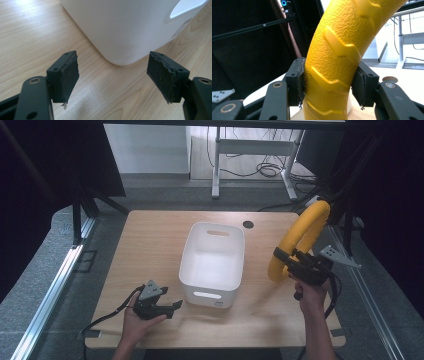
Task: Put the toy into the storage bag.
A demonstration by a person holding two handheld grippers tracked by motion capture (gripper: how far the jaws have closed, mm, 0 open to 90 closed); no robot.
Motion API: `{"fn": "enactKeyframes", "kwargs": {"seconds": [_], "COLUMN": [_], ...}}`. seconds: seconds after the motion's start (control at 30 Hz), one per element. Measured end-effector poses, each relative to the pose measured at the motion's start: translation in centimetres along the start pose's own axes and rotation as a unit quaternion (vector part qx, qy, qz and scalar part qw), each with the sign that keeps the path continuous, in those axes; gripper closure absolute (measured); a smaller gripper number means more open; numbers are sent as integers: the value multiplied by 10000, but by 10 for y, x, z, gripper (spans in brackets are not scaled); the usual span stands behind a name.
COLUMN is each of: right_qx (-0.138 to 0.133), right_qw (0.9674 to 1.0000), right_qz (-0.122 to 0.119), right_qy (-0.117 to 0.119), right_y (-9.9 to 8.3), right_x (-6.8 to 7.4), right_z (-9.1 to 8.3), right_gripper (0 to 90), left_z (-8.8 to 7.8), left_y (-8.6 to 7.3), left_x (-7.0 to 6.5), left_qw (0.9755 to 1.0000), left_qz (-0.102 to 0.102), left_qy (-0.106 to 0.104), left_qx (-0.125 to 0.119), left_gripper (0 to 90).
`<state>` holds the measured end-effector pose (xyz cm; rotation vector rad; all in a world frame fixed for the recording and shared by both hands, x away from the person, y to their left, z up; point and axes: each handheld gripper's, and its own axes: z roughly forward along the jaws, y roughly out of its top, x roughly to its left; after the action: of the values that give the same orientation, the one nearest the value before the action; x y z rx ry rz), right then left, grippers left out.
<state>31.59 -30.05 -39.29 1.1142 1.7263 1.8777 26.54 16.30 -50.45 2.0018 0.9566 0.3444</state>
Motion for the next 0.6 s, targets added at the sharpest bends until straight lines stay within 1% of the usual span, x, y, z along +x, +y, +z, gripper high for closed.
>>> {"fn": "enactKeyframes", "kwargs": {"seconds": [0.03,0.07,0.13,0.17,0.2,0.23,0.27,0.3,0.37,0.4,0.47,0.5,0.53,0.6], "right_qx": [-60,-60,-148,-213,-310,-310,-387,-387,-485,-485,-588,-588,-618,-646], "right_qw": [10000,10000,9999,9997,9992,9992,9986,9986,9975,9975,9965,9965,9962,9958], "right_qz": [6,6,-22,-53,-106,-106,-171,-171,-226,-226,-268,-268,-300,-328], "right_qy": [-26,-26,-80,-127,-228,-228,-314,-314,-457,-457,-531,-531,-543,-560], "right_y": [-2,-2,-5,-6,-7,-7,-7,-7,-9,-9,-11,-11,-12,-13], "right_x": [4,4,8,10,16,16,21,21,30,30,37,37,41,44], "right_z": [4,4,7,10,13,13,16,16,20,20,23,23,24,26], "right_gripper": [491,491,490,491,491,491,490,490,490,490,489,489,489,489], "left_z": [0,0,0,0,0,0,0,0,0,0,0,0,-1,-1], "left_y": [0,0,0,0,0,0,0,0,0,0,0,0,0,0], "left_x": [0,0,0,0,0,0,0,0,0,0,0,0,0,0], "left_qw": [10000,10000,10000,10000,10000,10000,10000,10000,10000,10000,10000,10000,10000,10000], "left_qz": [-6,-5,-5,-2,6,6,10,14,16,16,10,10,12,-24], "left_qy": [-3,-3,-5,-4,3,3,5,5,-2,-2,-9,-9,-8,-77], "left_qx": [2,5,6,9,11,11,7,4,8,8,-1,-1,-3,-41], "left_gripper": [255,255,255,255,255,255,255,255,255,255,255,255,254,255]}}
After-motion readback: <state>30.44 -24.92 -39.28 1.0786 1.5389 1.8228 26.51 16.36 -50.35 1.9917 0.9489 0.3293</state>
